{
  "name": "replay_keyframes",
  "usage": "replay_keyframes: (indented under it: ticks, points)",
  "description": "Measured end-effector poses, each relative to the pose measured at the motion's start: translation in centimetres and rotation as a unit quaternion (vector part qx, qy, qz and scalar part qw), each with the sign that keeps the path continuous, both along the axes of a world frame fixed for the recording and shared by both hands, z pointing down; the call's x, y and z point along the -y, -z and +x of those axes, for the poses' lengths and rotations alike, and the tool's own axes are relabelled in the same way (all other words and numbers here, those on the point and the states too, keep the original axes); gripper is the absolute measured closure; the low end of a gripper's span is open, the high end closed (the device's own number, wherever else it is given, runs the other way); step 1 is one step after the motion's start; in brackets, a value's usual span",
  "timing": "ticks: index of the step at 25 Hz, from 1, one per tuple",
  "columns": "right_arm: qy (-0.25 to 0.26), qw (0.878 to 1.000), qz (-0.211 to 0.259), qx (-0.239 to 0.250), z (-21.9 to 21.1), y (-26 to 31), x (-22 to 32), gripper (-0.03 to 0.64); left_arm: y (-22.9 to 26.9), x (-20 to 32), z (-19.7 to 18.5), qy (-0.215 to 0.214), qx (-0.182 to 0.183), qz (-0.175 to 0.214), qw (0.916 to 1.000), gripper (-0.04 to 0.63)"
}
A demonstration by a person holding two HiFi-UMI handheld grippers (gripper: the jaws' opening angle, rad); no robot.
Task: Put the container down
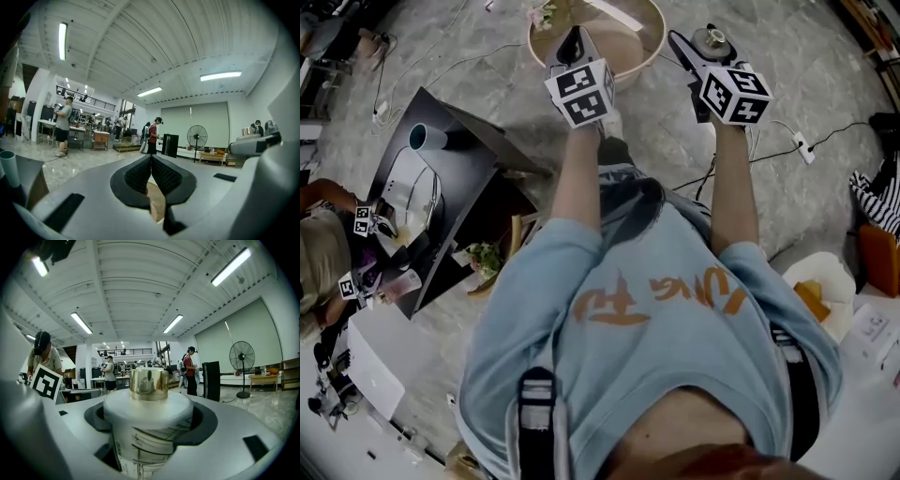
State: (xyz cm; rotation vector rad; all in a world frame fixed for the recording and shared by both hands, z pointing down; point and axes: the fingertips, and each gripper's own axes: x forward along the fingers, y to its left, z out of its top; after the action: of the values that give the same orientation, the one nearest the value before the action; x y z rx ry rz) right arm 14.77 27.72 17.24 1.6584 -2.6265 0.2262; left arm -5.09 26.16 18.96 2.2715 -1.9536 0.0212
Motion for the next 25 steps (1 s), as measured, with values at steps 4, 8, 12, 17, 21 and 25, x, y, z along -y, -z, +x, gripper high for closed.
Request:
replay_keyframes:
  ticks: [4,8,12,17,21,25]
  points:
    - [-0.015,1.0,-0.004,-0.005,1.6,-0.7,4.8,0.258,-0.9,5.3,1.2,-0.011,-0.004,-0.004,0.9999,0.566]
    - [-0.024,1.0,-0.012,0.003,2.2,-1.2,10.5,0.258,-1.4,11.1,1.7,-0.022,0.004,-0.013,0.9997,0.566]
    - [-0.015,0.999,-0.037,0.017,0.3,-3.5,16.1,0.258,-3.5,16.2,0.0,-0.018,0.022,-0.042,0.9987,0.566]
    - [-0.002,0.995,-0.099,0.034,-2.5,-9.3,23.6,0.258,-10.2,22.7,-2.4,-0.012,0.028,-0.121,0.9921,0.566]
    - [0.004,0.99,-0.134,0.042,-4.0,-12.5,28.2,0.258,-13.9,27.5,-3.0,-0.025,0.035,-0.167,0.985,0.566]
    - [-0.015,0.987,-0.155,0.037,-3.5,-14.1,31.8,0.258,-15.6,32.0,-1.9,-0.053,0.032,-0.185,0.9809,0.566]
